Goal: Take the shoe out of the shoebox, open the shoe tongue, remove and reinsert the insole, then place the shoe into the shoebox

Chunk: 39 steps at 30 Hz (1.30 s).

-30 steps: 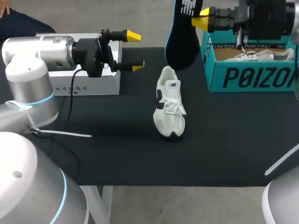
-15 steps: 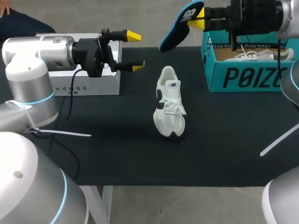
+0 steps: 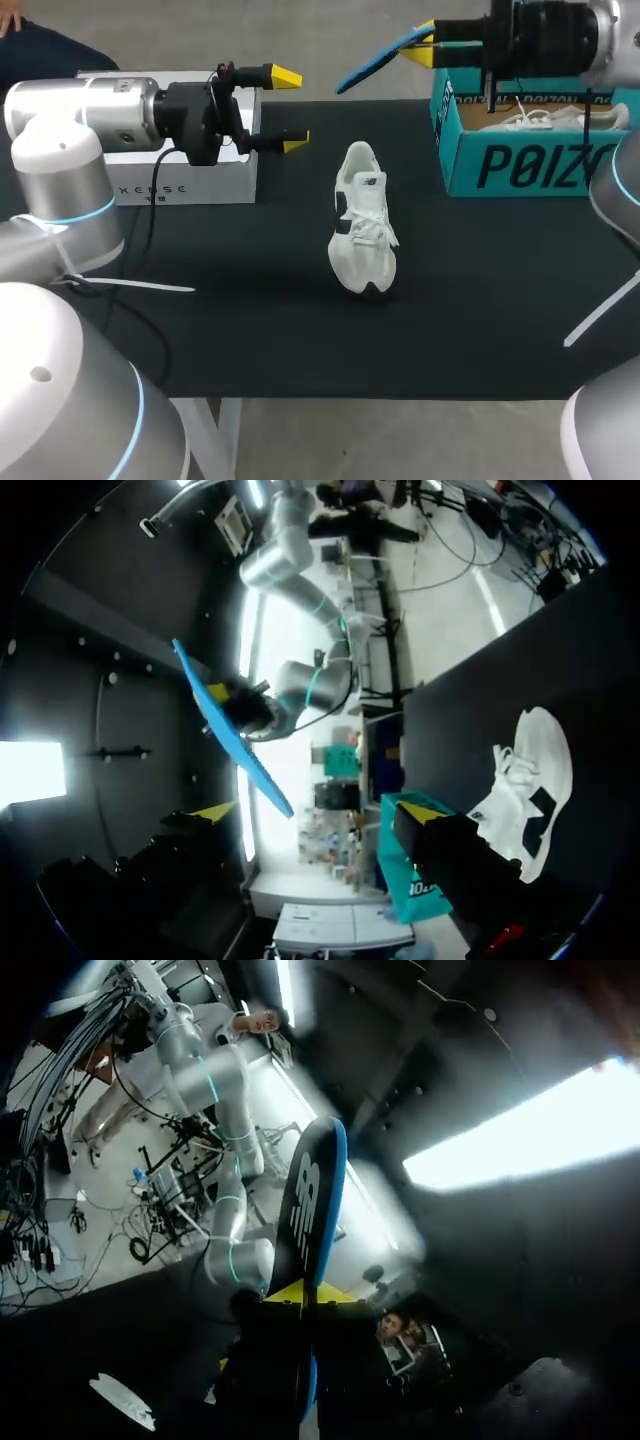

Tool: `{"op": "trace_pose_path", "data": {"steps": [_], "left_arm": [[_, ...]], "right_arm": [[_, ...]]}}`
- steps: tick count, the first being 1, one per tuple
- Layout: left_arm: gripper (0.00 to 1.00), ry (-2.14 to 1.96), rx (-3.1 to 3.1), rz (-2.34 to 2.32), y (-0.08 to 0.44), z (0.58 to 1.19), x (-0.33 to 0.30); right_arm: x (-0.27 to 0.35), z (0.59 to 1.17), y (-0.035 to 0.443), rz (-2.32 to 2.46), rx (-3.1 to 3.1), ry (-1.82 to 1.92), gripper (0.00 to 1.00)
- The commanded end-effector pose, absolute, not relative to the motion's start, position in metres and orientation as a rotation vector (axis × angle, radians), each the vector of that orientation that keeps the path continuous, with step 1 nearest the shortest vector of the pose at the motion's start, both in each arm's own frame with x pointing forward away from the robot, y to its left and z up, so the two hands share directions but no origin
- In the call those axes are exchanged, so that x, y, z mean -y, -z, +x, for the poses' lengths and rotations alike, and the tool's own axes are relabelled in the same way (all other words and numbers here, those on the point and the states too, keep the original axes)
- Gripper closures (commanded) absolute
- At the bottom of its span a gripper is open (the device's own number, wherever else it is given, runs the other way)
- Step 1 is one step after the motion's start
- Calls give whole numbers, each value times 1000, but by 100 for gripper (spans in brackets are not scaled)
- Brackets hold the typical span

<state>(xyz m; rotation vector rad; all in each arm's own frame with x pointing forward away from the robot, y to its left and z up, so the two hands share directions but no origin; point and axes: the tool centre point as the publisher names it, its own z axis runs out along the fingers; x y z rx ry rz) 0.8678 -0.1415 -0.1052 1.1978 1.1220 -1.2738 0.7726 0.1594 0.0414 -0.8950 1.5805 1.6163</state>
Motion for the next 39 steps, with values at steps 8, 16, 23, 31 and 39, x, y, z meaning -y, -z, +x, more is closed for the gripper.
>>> {"op": "trace_pose_path", "data": {"steps": [8, 16, 23, 31, 39], "left_arm": [[0, 1272, -1121, 1196, 106, 868, 143], [0, 1272, -1121, 1196, 106, 868, 143], [0, 1272, -1121, 1196, 106, 868, 143], [0, 1272, -1121, 1196, 106, 868, 143], [0, 1272, -1121, 1196, 106, 868, 143]], "right_arm": [[-180, 770, -19, -907, -1264, -1512, 100], [-180, 770, -19, -907, -1264, -1512, 100], [-180, 770, -19, -907, -1264, -1512, 100], [-198, 756, 5, -898, -1089, -1432, 100], [-199, 748, 21, -810, -988, -1301, 100]]}}
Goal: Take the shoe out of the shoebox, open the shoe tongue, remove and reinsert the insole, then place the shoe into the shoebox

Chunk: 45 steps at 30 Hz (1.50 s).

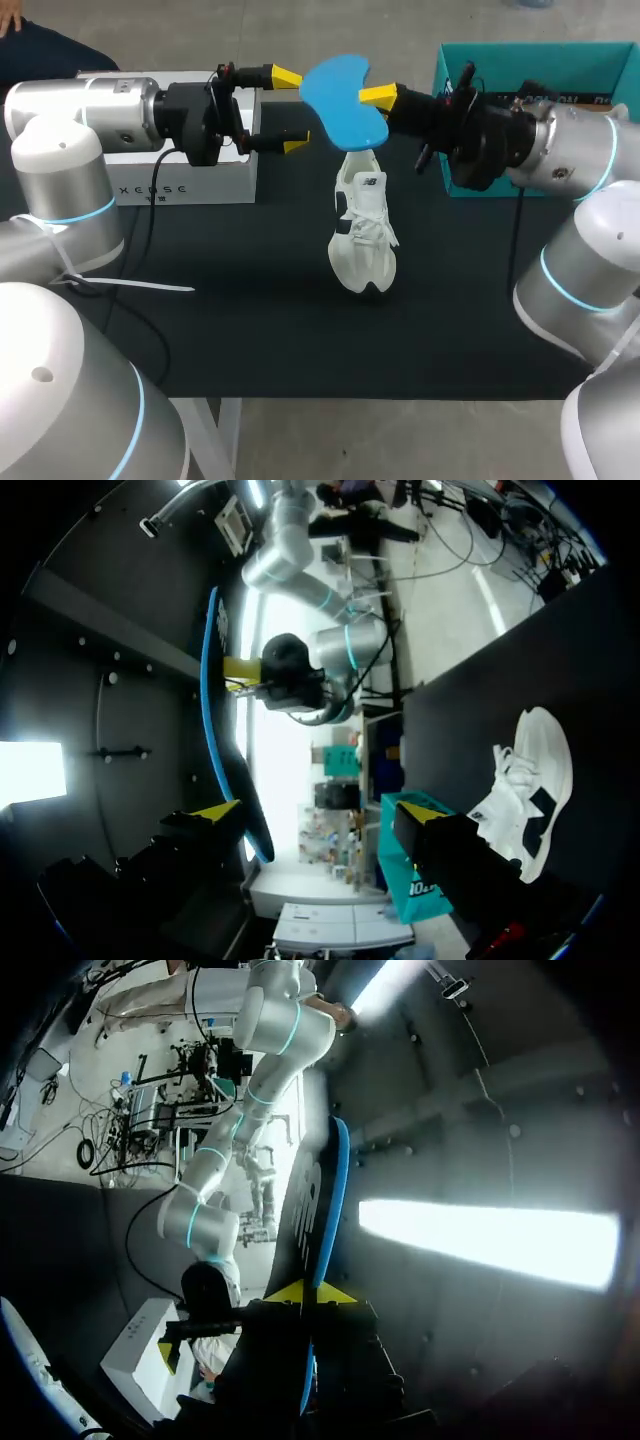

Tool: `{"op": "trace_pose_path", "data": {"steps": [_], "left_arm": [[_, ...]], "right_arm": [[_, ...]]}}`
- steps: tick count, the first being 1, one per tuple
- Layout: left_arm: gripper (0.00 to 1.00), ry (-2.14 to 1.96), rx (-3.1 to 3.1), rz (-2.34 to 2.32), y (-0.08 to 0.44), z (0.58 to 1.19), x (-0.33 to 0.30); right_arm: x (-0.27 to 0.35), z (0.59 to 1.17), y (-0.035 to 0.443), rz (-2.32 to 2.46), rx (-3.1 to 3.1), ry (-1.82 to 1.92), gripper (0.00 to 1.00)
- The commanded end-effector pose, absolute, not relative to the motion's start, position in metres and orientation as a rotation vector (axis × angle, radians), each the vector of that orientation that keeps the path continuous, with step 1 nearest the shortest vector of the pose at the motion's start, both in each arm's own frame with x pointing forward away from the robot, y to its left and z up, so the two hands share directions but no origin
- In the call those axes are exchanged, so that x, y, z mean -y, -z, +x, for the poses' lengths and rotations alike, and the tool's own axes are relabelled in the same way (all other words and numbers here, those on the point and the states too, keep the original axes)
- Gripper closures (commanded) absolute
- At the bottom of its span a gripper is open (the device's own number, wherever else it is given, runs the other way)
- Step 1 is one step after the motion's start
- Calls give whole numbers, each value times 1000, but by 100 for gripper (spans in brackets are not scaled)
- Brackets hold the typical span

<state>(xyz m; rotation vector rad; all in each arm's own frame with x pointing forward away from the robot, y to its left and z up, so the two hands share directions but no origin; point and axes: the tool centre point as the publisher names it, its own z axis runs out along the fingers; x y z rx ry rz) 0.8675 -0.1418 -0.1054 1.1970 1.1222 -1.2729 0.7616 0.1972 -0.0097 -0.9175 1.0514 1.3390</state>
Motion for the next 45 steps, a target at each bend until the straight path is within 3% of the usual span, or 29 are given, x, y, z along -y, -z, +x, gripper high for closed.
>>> {"op": "trace_pose_path", "data": {"steps": [1, 45], "left_arm": [[0, 1272, -1121, 1196, 106, 868, 143], [0, 1272, -1121, 1196, 106, 868, 143]], "right_arm": [[-196, 747, 21, -802, -984, -1285, 100], [-240, 802, 100, -705, -745, -1191, 100]]}}
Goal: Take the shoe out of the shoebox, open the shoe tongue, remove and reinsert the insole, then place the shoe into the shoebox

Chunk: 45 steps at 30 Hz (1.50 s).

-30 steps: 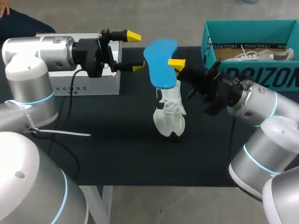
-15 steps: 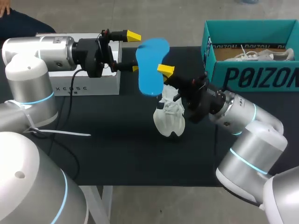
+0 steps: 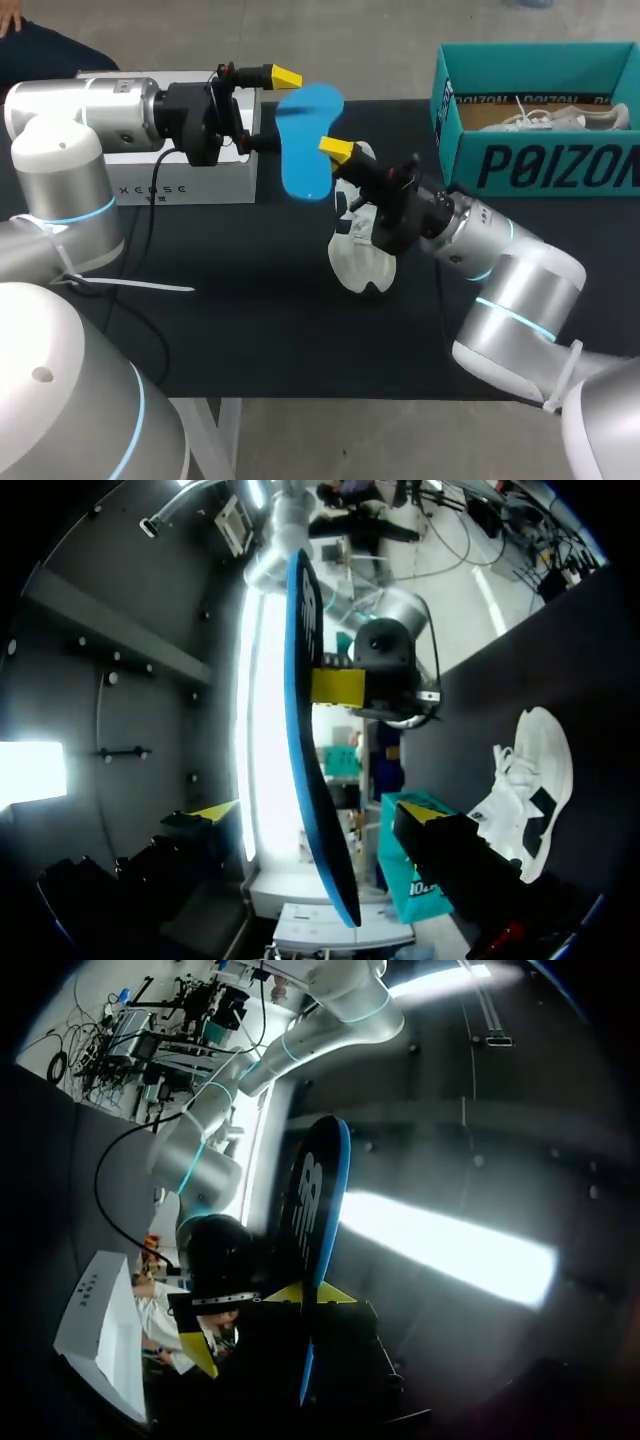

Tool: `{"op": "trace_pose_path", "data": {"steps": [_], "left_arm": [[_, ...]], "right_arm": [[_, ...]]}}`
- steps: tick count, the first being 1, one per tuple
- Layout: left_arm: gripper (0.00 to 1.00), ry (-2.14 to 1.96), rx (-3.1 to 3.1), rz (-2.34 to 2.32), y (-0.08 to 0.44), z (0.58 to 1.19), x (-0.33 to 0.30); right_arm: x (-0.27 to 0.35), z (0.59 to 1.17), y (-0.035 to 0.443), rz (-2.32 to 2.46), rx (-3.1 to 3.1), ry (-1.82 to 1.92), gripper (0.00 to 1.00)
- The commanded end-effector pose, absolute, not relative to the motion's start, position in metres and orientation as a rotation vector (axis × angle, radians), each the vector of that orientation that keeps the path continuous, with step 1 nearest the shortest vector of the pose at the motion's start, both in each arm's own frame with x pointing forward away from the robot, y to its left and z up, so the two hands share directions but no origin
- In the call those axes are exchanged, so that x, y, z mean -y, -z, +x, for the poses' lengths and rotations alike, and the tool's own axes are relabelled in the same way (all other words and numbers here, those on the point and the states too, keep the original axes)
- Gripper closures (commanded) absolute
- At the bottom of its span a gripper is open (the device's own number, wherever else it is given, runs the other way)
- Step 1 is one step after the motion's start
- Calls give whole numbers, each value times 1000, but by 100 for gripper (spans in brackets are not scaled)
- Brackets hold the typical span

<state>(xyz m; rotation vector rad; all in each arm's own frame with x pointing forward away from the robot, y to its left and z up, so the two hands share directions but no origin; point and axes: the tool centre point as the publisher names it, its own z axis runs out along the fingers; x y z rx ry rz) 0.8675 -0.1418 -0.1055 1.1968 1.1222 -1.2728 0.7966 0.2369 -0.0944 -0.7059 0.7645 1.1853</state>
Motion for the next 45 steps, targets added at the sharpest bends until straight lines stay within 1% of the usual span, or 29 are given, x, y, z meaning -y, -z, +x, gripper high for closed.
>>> {"op": "trace_pose_path", "data": {"steps": [1, 13, 15, 17, 19, 20, 21, 25, 27, 28, 29, 30, 31, 44, 45], "left_arm": [[0, 1272, -1121, 1196, 106, 868, 143], [0, 1277, -1160, 1173, 102, 867, 145], [15, 1280, -1166, 1179, 102, 867, 146], [37, 1275, -1176, 1189, 102, 867, 147], [45, 1274, -1181, 1189, 102, 866, 147], [52, 1272, -1184, 1187, 103, 866, 147], [54, 1271, -1188, 1186, 103, 866, 147], [56, 1272, -1191, 1186, 105, 867, 148], [64, 1272, -1192, 1187, 106, 867, 149], [74, 1272, -1194, 1187, 107, 867, 150], [89, 1271, -1197, 1187, 107, 867, 150], [96, 1269, -1200, 1190, 108, 867, 151], [100, 1269, -1201, 1191, 109, 867, 152], [100, 1262, -1249, 1222, 118, 869, 156], [100, 1262, -1250, 1223, 119, 869, 156]], "right_arm": [[-239, 802, 101, -705, -743, -1192, 100], [-233, 809, 111, -692, -739, -1186, 100], [-231, 809, 111, -691, -739, -1186, 100], [-228, 809, 111, -690, -739, -1184, 100], [-226, 809, 112, -689, -739, -1180, 100], [-225, 809, 112, -688, -738, -1178, 100], [-224, 809, 112, -687, -738, -1177, 100], [-223, 809, 112, -685, -736, -1172, 100], [-223, 809, 112, -684, -733, -1171, 100], [-223, 809, 112, -682, -732, -1172, 100], [-223, 809, 111, -682, -731, -1173, 100], [-223, 809, 111, -682, -731, -1174, 100], [-222, 808, 111, -682, -730, -1177, 100], [-219, 806, 100, -684, -693, -1207, 100], [-219, 806, 99, -690, -693, -1208, 98]]}}
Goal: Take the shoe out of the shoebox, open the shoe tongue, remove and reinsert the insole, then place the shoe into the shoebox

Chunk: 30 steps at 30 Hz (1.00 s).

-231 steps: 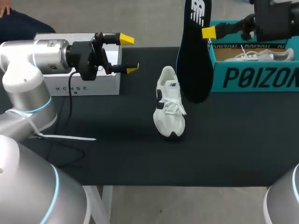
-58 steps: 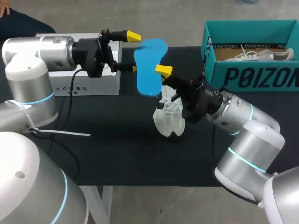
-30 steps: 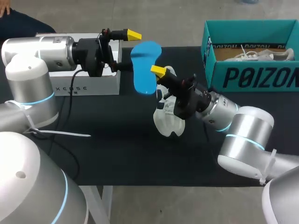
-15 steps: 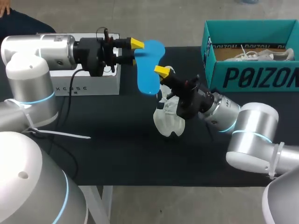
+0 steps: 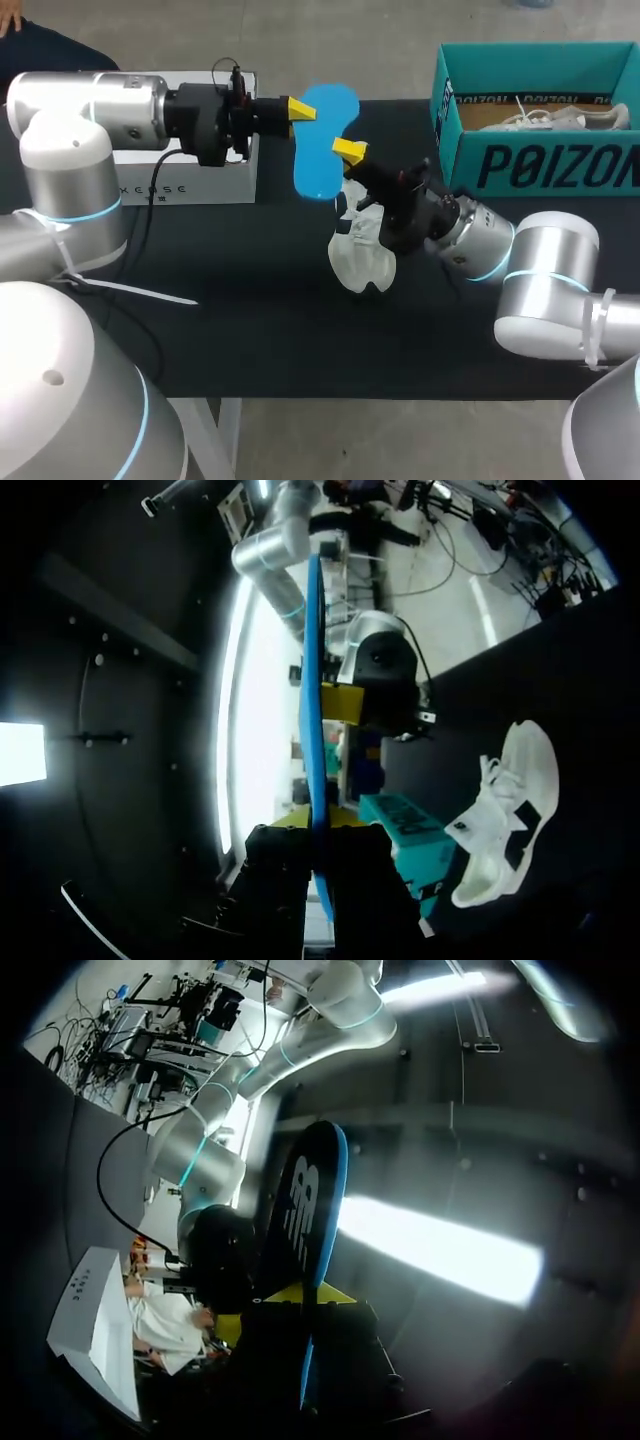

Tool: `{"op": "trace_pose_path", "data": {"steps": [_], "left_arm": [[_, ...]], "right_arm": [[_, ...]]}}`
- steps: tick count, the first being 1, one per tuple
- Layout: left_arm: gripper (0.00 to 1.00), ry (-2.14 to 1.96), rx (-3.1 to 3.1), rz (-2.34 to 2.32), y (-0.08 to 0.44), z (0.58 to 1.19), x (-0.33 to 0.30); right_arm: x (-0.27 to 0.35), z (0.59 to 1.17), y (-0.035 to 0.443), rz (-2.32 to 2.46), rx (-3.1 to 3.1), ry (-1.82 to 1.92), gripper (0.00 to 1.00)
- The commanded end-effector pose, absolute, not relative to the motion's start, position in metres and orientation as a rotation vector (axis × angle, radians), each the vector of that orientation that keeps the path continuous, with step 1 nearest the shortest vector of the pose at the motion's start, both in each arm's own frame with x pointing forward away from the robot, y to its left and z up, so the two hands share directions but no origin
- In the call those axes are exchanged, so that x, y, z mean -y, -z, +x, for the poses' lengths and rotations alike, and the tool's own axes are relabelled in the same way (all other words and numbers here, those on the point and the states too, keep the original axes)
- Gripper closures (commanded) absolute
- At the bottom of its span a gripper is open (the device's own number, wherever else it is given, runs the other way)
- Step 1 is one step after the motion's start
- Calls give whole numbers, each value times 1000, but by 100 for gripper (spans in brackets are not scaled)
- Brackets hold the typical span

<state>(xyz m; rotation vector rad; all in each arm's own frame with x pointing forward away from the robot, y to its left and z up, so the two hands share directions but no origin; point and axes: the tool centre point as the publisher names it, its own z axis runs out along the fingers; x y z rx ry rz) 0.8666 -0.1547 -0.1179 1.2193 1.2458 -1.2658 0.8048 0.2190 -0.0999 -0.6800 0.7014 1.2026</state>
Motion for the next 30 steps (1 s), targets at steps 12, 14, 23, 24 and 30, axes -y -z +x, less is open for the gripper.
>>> {"op": "trace_pose_path", "data": {"steps": [12, 14, 23, 24, 30], "left_arm": [[100, 1238, -1232, 1232, 119, 873, 158], [100, 1239, -1226, 1231, 119, 874, 158], [100, 1249, -1197, 1242, 118, 877, 166], [100, 1244, -1195, 1245, 118, 877, 167], [100, 1223, -1197, 1242, 116, 881, 171]], "right_arm": [[-201, 799, 82, -726, -740, -1198, 0], [-196, 797, 79, -760, -807, -1168, 0], [-184, 783, 45, -920, -1028, -1055, 0], [-183, 782, 43, -925, -1037, -1058, 0], [-171, 781, 25, -995, -1201, -1054, 0]]}}
